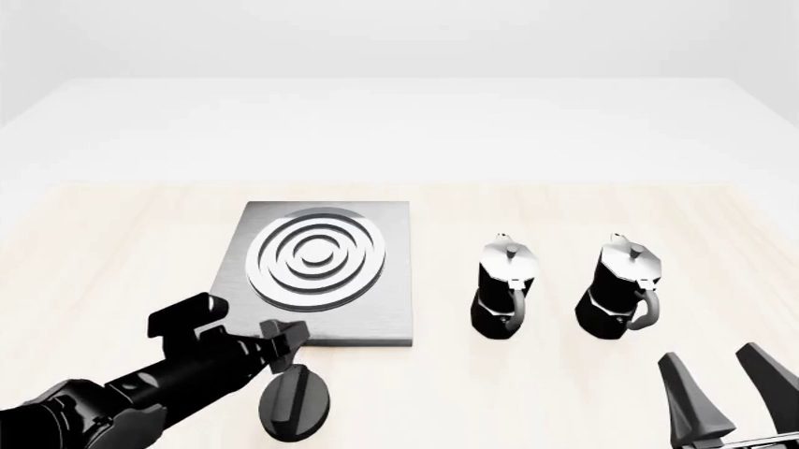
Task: Turn off the stove.
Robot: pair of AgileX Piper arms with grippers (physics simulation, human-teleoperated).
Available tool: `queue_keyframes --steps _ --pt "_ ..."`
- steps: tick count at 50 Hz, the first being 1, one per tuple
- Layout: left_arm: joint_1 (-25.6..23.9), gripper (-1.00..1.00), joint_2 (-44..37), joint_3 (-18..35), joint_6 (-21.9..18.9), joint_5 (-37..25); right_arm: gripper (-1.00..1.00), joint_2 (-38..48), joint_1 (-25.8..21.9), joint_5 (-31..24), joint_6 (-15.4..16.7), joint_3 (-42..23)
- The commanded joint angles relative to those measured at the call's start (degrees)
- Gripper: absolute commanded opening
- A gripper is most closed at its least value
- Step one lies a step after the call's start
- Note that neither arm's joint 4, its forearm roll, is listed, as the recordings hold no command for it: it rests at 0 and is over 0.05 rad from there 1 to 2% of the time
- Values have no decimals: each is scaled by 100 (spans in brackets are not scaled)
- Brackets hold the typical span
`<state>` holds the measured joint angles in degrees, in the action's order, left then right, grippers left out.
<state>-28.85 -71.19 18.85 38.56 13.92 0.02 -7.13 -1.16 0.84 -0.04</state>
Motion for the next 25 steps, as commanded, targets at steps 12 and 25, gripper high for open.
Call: queue_keyframes --steps 12,25 --pt "581 100 1881 -59 -117 -1396 100 -1 -45 43 39 -4" --pt "811 100 2909 -162 -63 -2094 100 -1 -83 73 49 -5"
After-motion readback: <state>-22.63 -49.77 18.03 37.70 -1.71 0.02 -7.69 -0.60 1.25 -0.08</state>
